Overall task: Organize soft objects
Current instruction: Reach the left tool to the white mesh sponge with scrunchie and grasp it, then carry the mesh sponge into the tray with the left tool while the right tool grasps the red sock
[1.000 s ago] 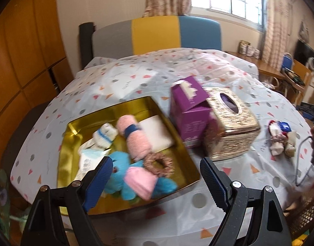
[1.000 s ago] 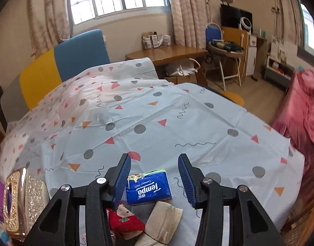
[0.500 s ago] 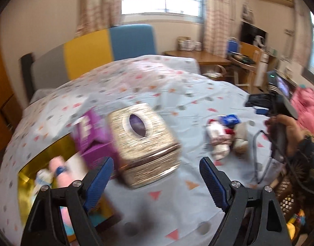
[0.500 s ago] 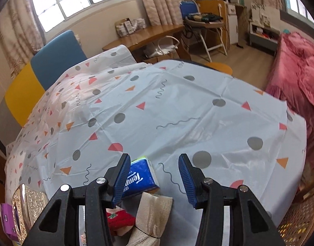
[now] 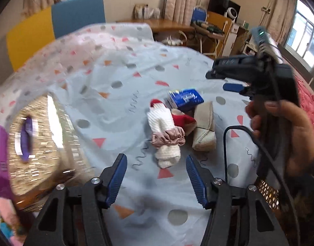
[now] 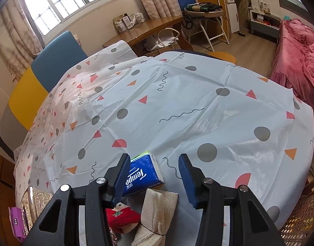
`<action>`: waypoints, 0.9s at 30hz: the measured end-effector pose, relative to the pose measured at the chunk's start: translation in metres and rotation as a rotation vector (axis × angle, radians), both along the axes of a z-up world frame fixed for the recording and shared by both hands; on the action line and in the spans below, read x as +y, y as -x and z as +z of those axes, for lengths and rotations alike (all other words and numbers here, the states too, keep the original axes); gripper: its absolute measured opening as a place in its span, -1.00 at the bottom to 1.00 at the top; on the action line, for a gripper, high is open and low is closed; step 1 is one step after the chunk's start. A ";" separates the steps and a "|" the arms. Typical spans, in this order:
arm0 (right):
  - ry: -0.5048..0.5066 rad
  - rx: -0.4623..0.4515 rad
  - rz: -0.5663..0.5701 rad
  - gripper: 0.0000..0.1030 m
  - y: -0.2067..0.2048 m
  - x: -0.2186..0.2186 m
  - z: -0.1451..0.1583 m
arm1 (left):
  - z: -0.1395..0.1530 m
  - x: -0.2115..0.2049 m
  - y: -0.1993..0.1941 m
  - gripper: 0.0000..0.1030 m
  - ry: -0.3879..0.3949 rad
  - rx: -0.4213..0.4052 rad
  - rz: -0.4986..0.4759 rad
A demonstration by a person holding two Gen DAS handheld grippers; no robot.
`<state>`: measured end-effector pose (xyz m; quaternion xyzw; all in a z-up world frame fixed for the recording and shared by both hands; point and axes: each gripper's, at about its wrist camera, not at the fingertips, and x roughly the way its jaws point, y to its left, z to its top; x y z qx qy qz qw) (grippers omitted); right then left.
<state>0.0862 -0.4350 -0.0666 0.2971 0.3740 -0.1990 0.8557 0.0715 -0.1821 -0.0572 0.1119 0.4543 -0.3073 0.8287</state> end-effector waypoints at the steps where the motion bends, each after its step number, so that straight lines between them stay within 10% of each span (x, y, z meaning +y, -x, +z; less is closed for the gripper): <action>1: -0.005 0.002 0.004 -0.05 -0.001 0.000 -0.001 | -0.006 -0.005 -0.005 0.30 -0.001 0.019 0.003; 11: -0.030 -0.012 0.017 -0.04 -0.002 -0.001 -0.002 | -0.053 -0.039 -0.039 0.35 -0.037 0.086 -0.003; 14: -0.028 -0.017 0.038 -0.04 -0.005 0.002 -0.001 | -0.069 -0.042 -0.050 -0.39 -0.038 0.149 -0.007; 27: -0.082 0.102 0.375 -0.04 -0.041 0.052 -0.024 | -0.033 -0.002 -0.036 -0.40 0.022 0.098 0.070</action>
